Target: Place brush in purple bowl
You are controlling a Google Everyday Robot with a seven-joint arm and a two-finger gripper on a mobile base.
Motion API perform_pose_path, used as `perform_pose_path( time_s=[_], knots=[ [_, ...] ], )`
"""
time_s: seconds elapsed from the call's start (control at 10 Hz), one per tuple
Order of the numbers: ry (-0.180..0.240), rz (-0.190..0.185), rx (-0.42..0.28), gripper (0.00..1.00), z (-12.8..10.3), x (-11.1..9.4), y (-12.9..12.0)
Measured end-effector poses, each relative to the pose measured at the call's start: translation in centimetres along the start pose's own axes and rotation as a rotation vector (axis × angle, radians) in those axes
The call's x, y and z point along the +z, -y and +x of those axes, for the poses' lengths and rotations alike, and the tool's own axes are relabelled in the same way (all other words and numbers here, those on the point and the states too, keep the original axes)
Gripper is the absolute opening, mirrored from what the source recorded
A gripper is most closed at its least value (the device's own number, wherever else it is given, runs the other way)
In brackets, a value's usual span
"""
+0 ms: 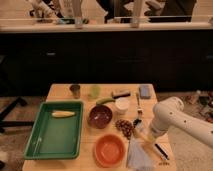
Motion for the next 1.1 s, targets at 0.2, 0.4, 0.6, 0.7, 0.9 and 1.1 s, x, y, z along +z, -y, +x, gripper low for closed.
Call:
perform_pose_path(
  time_s=[0.2, 0.4, 0.6, 0.7, 0.9, 1.1],
  knots=[
    [0.024, 0.009, -0.005, 0.0, 0.2, -1.4, 0.0],
    [0.043, 0.014, -0.013, 0.0, 0.3, -2.3, 0.0],
    [0.065, 0.026, -0.034, 0.0, 0.1, -3.4, -0.2],
    [0.075, 0.034, -0.046, 0.0, 0.1, -3.9, -0.2],
    [0.087, 0.05, -0.076, 0.0, 0.0, -4.5, -0.5],
    [0.103, 0.068, -0.126, 0.0, -0.7, -5.4, -1.3]
  ],
)
